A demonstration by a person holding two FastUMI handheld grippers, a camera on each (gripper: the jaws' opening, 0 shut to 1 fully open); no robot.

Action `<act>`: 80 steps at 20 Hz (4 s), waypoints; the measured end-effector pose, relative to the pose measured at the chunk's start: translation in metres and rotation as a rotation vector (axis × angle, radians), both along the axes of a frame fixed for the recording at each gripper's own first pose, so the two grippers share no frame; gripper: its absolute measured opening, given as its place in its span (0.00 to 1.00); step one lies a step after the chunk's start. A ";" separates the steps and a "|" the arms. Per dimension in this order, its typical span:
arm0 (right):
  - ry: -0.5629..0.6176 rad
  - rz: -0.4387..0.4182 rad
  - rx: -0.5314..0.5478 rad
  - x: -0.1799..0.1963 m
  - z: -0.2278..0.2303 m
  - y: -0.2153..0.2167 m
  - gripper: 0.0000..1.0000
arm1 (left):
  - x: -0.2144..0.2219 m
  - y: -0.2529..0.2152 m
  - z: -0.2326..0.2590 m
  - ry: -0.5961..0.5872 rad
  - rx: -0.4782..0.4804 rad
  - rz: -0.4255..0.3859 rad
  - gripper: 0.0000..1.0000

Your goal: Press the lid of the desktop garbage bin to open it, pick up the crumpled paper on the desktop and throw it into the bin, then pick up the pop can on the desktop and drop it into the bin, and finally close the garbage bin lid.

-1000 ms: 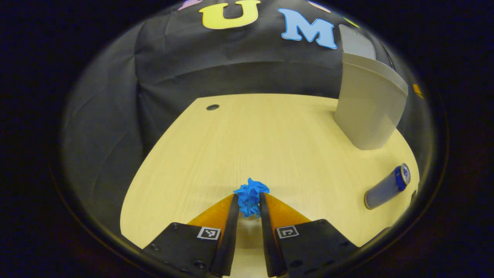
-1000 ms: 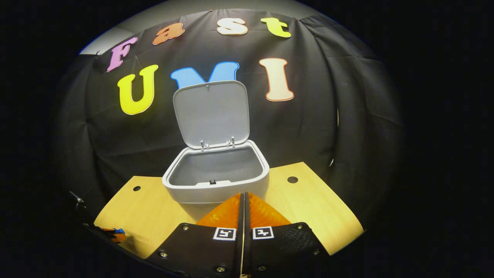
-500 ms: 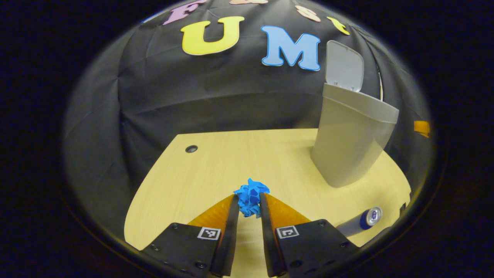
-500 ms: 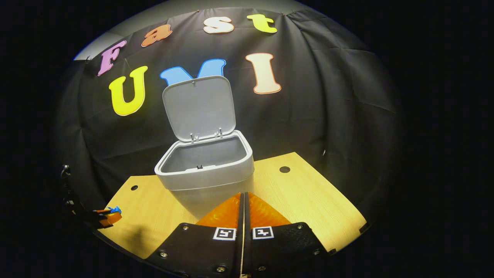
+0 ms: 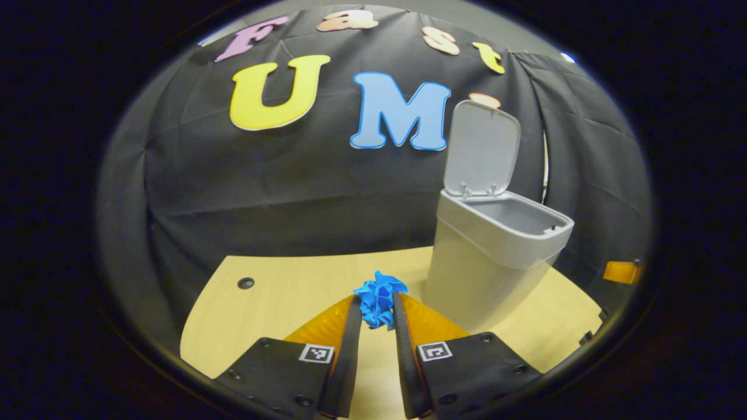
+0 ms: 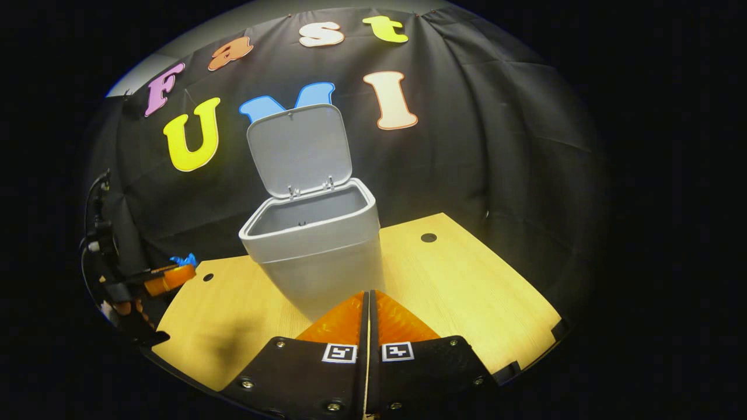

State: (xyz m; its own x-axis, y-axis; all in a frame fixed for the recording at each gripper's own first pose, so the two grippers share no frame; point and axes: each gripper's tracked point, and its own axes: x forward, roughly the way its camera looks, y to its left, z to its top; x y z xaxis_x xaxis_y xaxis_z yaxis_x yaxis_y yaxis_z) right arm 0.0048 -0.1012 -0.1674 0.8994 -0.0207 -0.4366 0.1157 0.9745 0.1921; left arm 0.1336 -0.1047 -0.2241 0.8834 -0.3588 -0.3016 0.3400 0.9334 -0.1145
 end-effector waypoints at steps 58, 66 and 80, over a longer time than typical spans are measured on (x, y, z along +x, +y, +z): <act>0.134 0.269 0.064 -0.011 -0.035 0.072 0.99 | 0.012 -0.056 0.082 -0.146 -0.014 -0.050 0.84; 0.162 0.368 0.077 -0.009 -0.042 0.109 0.99 | 0.011 -0.026 0.081 -0.146 0.004 0.003 0.84; 0.268 0.534 0.057 -0.026 -0.069 0.163 0.99 | 0.005 0.008 0.075 -0.131 0.001 0.060 0.90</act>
State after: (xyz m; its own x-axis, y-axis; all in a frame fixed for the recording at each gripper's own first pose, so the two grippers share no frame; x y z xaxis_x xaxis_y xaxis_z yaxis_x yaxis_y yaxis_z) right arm -0.0213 0.0616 -0.2367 0.6373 0.4342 -0.6367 -0.3360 0.9000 0.2776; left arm 0.1388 -0.0965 -0.1491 0.9350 -0.3041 -0.1822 0.2958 0.9525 -0.0722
